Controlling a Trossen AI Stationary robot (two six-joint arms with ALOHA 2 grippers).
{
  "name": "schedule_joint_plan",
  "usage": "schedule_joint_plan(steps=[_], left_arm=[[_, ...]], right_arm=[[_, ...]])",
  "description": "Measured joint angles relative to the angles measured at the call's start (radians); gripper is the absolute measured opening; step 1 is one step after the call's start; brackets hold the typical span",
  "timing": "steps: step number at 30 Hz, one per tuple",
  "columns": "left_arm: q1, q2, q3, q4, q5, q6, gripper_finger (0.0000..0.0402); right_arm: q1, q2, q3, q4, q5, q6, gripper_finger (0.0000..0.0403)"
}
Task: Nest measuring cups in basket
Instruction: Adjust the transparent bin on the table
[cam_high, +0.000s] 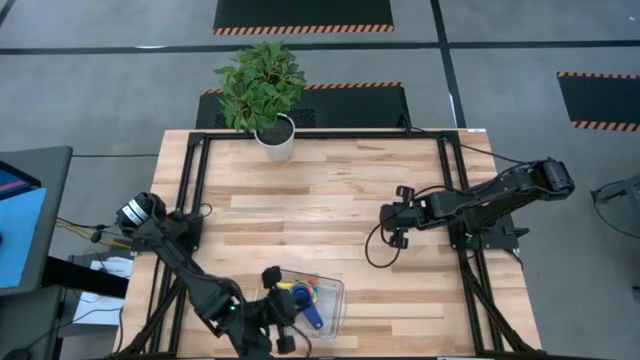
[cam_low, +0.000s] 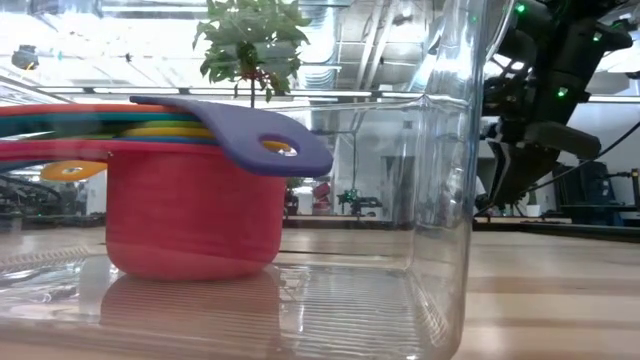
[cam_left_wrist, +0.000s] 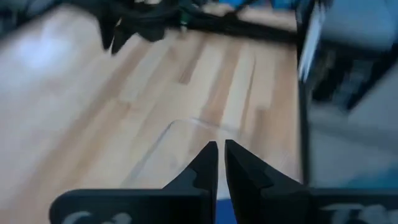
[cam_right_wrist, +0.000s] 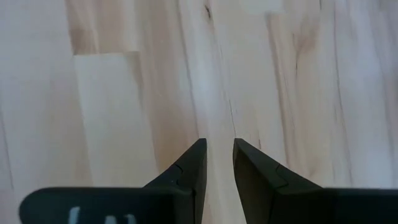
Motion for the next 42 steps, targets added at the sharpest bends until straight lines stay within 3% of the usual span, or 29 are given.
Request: schedule_joint_plan(steps=[4,11,14,17,22,25,28,32,38,42], left_arm=[[-0.01,0.001,0.0,-0.07,0.003,-0.19,0.0019],[-0.07,-0.011,0.0,-0.563,0.048,-0.212,0.0002],[-0.108,-0.028,0.0,-0.801,-0.038,-0.237,0.0001],[-0.145,-0.057,-0.013,-1.043,-0.191,-0.411,0.0],[-0.154,-0.199,-0.201,-0.937,-0.398,-0.485,0.0],[-0.107,-0.274,-0.343,-0.952,-0.403,-0.631,0.0],[-0.051,-0.365,-0.455,-0.952,-0.414,-0.756,0.0],[-0.003,-0.456,-0.551,-0.929,-0.343,-0.784,0.0],[0.014,-0.529,-0.638,-0.741,-0.275,-0.632,0.0],[0.015,-0.54,-0.678,-0.601,-0.153,-0.486,0.0]], right_arm=[[0.005,0.0,0.002,0.122,0.003,-0.109,0.0101],[0.004,0.0,0.128,0.407,0.005,-0.334,0.0101],[0.001,0.0,0.204,0.539,0.004,-0.393,0.0101],[-0.016,0.006,0.238,0.732,-0.038,-0.448,0.0101],[-0.114,0.108,0.239,1.1,-0.197,-0.599,0.0101],[-0.176,0.18,0.255,1.173,-0.253,-0.596,0.0101],[-0.204,0.232,0.294,1.103,-0.277,-0.523,0.0101],[-0.192,0.275,0.335,0.957,-0.35,-0.479,0.0101],[-0.087,0.31,0.367,0.894,-0.576,-0.459,0.0101],[0.02,0.311,0.372,0.769,-0.55,-0.424,0.0101]])
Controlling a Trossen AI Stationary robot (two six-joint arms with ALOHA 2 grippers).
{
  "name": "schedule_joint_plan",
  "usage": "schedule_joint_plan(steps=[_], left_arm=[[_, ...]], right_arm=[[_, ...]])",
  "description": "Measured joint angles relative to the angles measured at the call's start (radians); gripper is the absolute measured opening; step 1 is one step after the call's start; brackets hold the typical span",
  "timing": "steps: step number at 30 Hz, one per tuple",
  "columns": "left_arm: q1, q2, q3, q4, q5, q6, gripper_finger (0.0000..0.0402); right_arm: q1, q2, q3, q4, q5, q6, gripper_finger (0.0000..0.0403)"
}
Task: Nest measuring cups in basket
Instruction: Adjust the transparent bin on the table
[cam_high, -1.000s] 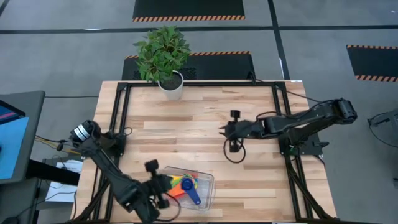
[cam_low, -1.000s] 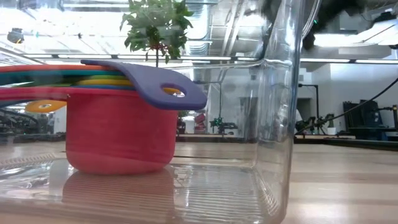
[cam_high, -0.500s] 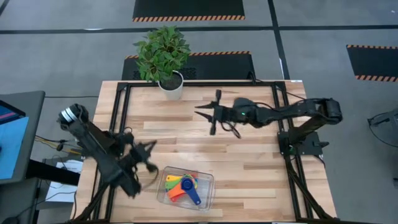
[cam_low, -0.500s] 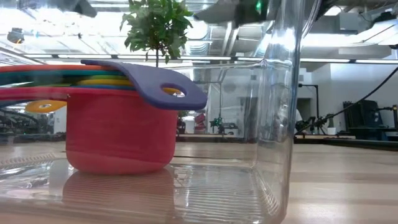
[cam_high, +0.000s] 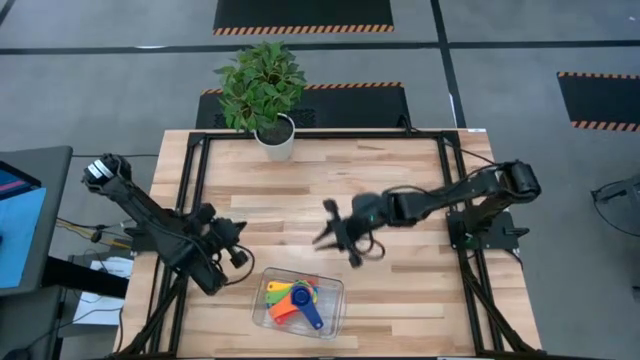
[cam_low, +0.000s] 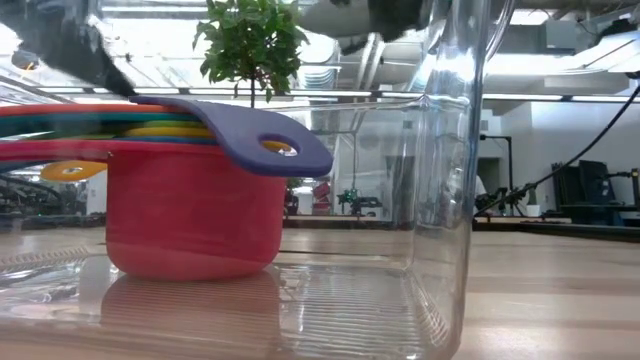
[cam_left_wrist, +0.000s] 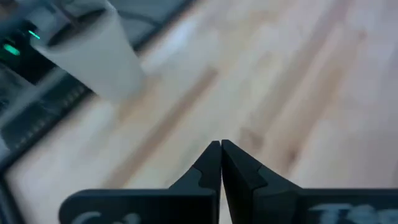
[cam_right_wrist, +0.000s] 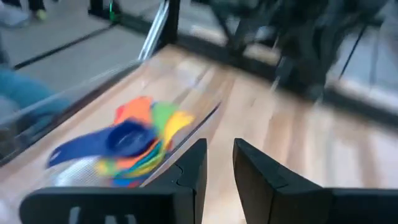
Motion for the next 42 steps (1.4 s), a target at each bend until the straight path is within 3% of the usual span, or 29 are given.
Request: schedule_joint_plan(steps=[9,14,25,34,42], left_arm=[[0.002,-0.01,-0.047,0.027,0.099,0.042,0.0],[-0.012,-0.01,-0.047,0.103,0.163,0.148,0.0],[-0.024,-0.01,-0.043,0.492,0.229,0.554,0.0],[-0.024,-0.01,-0.043,0.713,0.36,0.731,0.0],[-0.008,0.021,-0.043,0.769,0.451,0.746,0.0]], right_arm=[[0.222,0.021,-0.003,-0.093,0.332,0.201,0.0101],[0.282,0.05,-0.003,-0.137,0.327,0.396,0.0101],[0.328,0.145,0.002,-0.05,0.326,0.517,0.0101],[0.356,0.213,0.005,-0.02,0.323,0.567,0.0101],[0.338,0.216,0.006,-0.006,0.321,0.489,0.0101]])
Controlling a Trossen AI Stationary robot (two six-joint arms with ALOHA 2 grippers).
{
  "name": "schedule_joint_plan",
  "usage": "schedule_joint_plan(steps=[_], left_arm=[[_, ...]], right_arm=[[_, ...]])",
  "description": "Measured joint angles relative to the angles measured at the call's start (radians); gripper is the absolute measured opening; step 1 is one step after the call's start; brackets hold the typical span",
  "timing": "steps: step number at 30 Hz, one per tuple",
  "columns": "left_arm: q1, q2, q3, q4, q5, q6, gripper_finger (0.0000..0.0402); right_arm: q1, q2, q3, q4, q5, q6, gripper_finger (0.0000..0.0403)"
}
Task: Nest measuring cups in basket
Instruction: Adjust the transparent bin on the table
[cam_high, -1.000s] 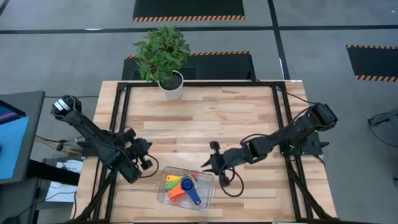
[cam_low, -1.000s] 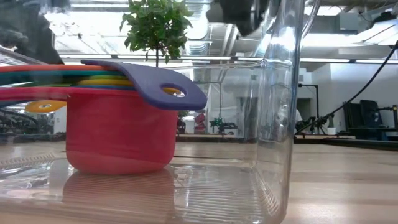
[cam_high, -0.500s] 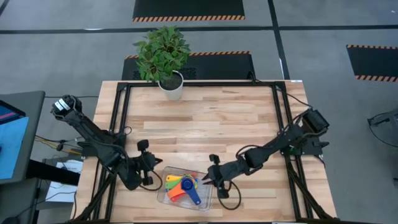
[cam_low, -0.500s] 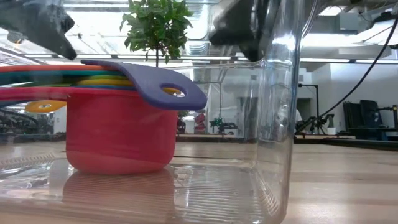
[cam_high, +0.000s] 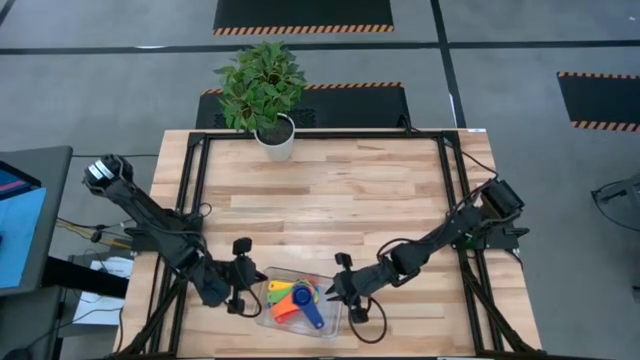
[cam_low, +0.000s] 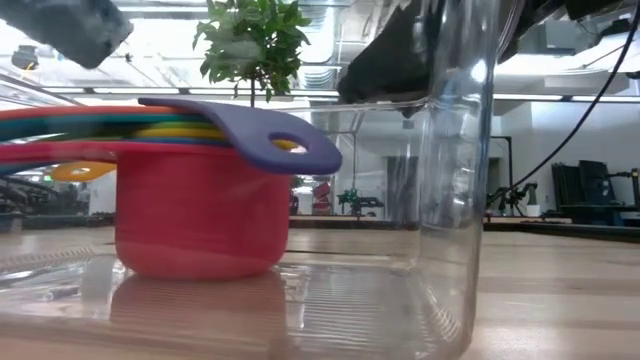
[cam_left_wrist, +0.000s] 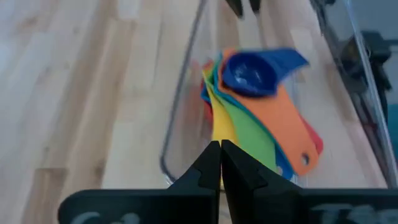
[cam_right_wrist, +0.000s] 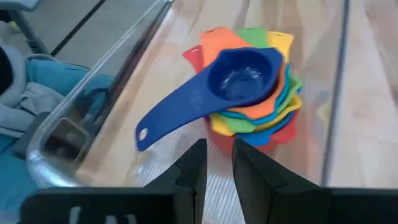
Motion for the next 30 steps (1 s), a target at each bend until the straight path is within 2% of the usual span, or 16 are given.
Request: schedule_joint_plan(steps=[5,10,30], left_arm=[[0.02,0.052,0.0,0.02,0.082,-0.001,0.0],[0.051,0.096,0.0,0.033,0.086,-0.001,0.0],[0.067,0.075,0.003,-0.089,0.112,-0.094,0.0]], right_arm=[[-0.025,0.0,0.0,-0.001,0.0,-0.005,0.0101],[-0.045,0.001,0.0,0.002,-0.001,-0.036,0.0101],[-0.121,0.001,0.001,0.019,-0.024,-0.117,0.0101]])
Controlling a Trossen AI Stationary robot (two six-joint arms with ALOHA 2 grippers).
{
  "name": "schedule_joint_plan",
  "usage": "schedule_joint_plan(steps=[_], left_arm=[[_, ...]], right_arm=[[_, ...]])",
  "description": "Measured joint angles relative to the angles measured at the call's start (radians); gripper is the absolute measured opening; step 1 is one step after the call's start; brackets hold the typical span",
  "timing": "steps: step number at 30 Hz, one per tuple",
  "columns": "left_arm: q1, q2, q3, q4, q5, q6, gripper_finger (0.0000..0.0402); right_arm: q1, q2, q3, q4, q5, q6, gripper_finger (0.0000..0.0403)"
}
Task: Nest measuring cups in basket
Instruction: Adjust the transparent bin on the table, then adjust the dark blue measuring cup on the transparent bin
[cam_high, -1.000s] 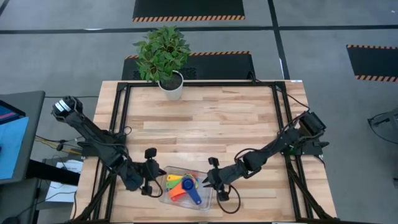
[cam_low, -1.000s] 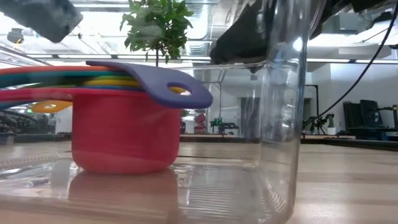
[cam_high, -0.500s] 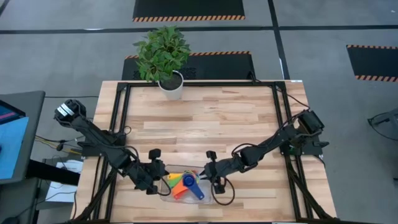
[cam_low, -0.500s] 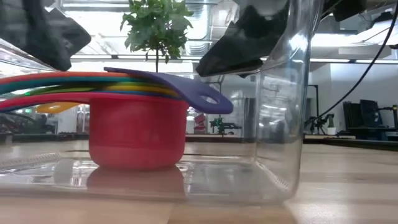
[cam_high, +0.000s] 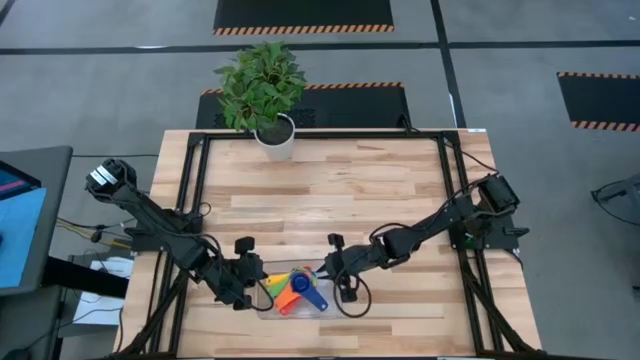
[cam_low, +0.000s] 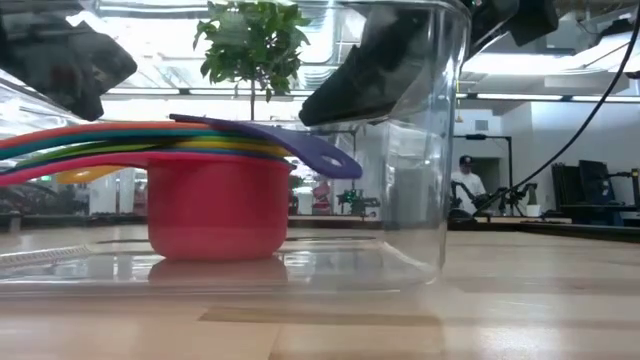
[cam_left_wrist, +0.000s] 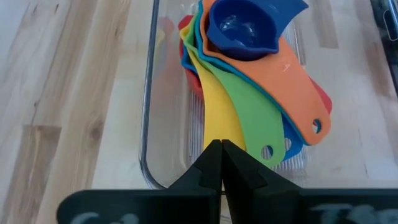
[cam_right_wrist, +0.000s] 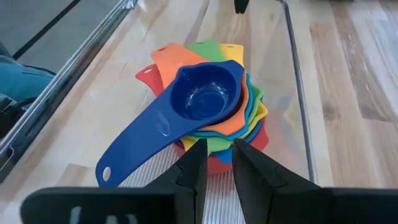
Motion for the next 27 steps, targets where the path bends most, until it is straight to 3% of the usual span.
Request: schedule_joint_plan(steps=[12,19,22,27], left_arm=[[-0.002,-0.162,-0.007,-0.105,-0.064,0.023,0.0],[-0.006,-0.25,-0.006,-0.098,-0.089,0.047,0.0],[-0.025,-0.268,-0.006,-0.098,-0.109,0.047,0.0],[-0.086,-0.268,-0.005,-0.115,-0.114,0.002,0.0]], right_arm=[[0.016,0.0,0.0,0.042,-0.004,-0.006,0.0101],[0.018,0.0,0.077,0.065,-0.003,-0.129,0.0101],[0.018,0.0,0.184,-0.097,0.003,-0.222,0.0101],[0.01,0.013,0.396,-0.539,0.022,-0.269,0.0098]])
